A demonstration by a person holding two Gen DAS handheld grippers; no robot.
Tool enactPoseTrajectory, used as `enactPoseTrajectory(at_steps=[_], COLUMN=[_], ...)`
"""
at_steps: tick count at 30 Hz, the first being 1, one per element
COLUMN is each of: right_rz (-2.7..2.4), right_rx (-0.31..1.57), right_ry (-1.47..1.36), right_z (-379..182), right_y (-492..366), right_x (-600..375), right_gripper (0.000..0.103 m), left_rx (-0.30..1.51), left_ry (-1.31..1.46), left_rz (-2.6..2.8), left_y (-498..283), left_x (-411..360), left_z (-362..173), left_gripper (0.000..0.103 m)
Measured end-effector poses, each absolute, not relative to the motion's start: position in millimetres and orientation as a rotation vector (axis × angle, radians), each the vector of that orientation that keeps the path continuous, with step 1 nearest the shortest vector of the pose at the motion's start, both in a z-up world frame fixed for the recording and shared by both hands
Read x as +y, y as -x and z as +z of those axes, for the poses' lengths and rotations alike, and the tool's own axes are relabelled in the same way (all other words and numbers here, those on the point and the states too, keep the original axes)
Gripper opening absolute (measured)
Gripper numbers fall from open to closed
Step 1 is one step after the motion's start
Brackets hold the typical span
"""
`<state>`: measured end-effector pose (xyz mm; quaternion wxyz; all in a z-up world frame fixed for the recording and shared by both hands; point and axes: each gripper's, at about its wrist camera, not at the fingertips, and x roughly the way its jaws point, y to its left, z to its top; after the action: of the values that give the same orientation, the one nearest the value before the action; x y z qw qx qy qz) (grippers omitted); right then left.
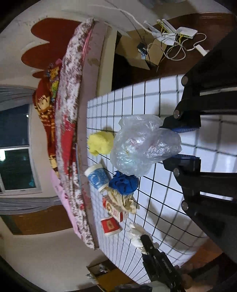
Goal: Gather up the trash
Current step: 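Carry the tissue and clear bag with both grippers over the black bin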
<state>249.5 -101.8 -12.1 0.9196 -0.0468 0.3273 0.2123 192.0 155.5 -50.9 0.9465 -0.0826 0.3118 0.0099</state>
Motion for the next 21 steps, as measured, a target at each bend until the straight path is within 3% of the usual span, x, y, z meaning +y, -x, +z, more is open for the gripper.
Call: enactPoseTrajectory(at_steps=[21], right_rz=[0.182], right_rx=[0.606], right_ry=[-0.009], right_z=[-3.6], right_y=[-141.1], right_x=[-260.7], right_gripper=[0.02], left_rx=[0.561], left_ry=[0.002], left_rz=[-0.21], left_y=[-139.6], left_x=[-1.9], left_z=[-23.5], left_gripper=[0.034])
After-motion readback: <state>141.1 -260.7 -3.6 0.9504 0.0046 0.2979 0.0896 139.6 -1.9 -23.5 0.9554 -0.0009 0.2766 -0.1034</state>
